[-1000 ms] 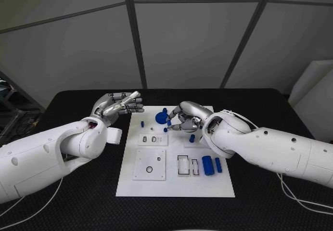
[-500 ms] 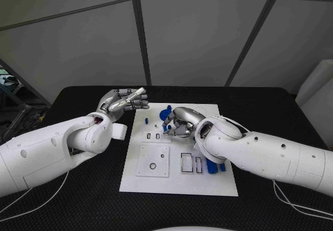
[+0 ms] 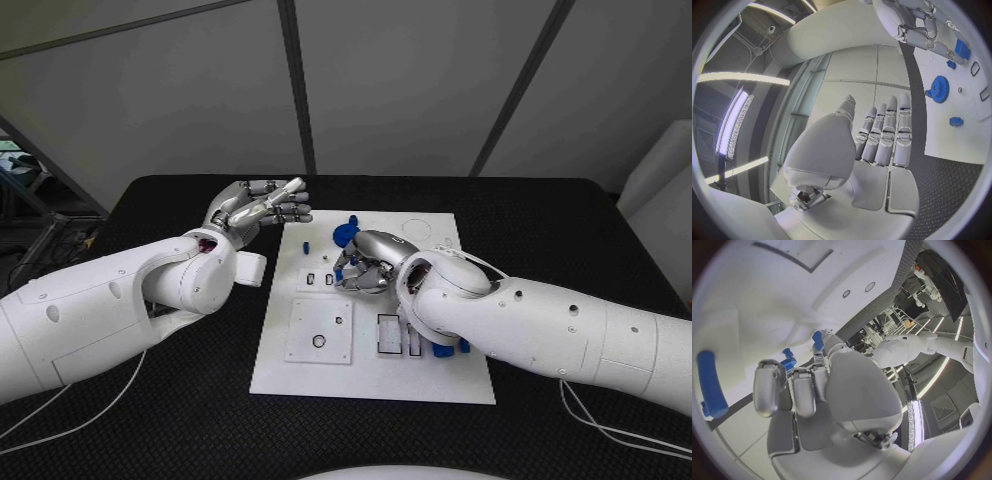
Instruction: Assemble the parts on the task board
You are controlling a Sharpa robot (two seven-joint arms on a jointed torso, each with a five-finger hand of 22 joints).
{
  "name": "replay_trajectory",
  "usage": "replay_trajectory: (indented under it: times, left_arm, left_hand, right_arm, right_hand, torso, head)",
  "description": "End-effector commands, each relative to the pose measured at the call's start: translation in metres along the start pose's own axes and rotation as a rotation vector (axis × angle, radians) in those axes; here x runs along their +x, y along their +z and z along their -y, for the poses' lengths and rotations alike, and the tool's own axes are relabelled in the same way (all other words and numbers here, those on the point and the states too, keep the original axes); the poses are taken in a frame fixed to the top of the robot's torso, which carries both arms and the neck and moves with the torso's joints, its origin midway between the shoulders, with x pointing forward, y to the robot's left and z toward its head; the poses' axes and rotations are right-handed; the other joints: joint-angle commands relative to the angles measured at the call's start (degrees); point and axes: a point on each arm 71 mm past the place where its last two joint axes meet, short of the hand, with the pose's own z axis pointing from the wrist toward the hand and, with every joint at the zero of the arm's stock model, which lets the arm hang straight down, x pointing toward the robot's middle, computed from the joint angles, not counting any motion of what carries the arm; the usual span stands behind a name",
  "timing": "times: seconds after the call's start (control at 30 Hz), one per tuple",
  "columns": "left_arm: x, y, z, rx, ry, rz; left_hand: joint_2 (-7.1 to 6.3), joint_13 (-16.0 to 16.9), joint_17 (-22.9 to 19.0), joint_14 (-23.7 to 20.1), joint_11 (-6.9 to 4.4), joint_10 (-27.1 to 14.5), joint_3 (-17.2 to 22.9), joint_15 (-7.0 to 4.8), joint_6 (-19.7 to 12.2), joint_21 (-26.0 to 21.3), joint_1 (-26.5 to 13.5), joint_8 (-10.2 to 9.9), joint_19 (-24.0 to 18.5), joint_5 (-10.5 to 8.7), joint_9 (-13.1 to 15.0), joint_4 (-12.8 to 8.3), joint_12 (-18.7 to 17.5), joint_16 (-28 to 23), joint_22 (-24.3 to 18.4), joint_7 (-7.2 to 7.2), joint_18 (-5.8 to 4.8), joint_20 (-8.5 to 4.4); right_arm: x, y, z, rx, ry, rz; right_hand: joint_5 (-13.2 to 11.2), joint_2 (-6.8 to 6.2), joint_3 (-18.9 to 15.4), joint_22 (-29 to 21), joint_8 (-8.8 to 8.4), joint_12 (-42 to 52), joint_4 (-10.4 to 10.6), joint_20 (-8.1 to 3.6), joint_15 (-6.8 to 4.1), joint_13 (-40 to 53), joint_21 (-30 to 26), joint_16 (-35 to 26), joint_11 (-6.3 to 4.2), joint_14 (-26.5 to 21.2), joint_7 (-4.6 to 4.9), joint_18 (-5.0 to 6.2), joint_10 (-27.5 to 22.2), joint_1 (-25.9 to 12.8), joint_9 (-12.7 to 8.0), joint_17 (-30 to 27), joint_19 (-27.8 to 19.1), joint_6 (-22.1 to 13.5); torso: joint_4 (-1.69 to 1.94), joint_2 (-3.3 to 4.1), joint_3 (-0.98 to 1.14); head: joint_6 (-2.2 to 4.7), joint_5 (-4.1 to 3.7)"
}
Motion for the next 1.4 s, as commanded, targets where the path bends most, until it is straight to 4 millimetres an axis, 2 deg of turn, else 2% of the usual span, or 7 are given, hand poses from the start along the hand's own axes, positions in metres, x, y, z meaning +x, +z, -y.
replay_trajectory:
  times: [0.03,0.53,1.4]
  left_arm:
    - [0.0023,0.0007,0.0017,0.009,0.001,-0.015]
    - [0.0031,0.0008,0.0016,0.007,0.0,-0.018]
    - [0.003,0.0006,0.0014,0.003,-0.001,-0.021]
  left_hand:
    - [0.59,0.0,0.1,0.0,-0.04,-0.3,-0.1,0.35,-0.2,-0.4,0.1,-0.2,0.2,-0.05,0.0,-0.3,-0.3,-0.3,-0.1,0.11,-0.62,0.21]
    - [0.59,0.0,0.1,0.0,-0.04,-0.3,-0.1,0.35,-0.2,-0.4,0.1,-0.2,0.2,-0.05,0.0,-0.3,-0.3,-0.3,-0.1,0.11,-0.62,0.21]
    - [0.6,-0.1,0.1,0.0,-0.03,-0.4,-0.1,0.36,-0.2,-0.4,0.1,-0.2,0.2,-0.05,0.0,-0.4,-0.3,-0.3,-0.1,0.13,-0.62,0.21]
  right_arm:
    - [0.0013,0.0012,-0.0002,0.007,-0.02,-0.012]
    - [0.004,0.0039,0.0037,0.029,-0.027,-0.026]
    - [0.0077,0.0055,0.0033,0.036,-0.052,-0.064]
  right_hand:
    - [0.3,-0.35,0.2,0.0,0.23,-0.2,0.0,-0.44,-0.48,5.2,-0.1,0.0,-0.27,4.9,-0.22,0.54,-0.2,-0.3,0.1,10.3,-0.1,0.6]
    - [0.4,-0.77,0.4,-0.2,-0.07,-0.4,0.0,-0.43,-0.44,5.0,-0.2,0.0,-0.18,4.9,-0.07,0.57,-0.3,-0.7,-0.1,10.2,-0.2,0.1]
    - [-0.1,-2.74,1.0,-0.5,-1.93,-1.3,-0.3,0.27,0.46,4.2,-0.5,0.0,0.96,4.9,1.27,0.62,-1.2,-2.2,-0.8,10.2,-0.4,-3.1]
  torso:
    - [-0.07,0.02,0.01]
    - [-0.04,0.01,0.0]
    - [-0.03,0.02,0.01]
  head:
    - [-0.04,0.03]
    - [-0.24,0.04]
    - [-0.44,0.12]
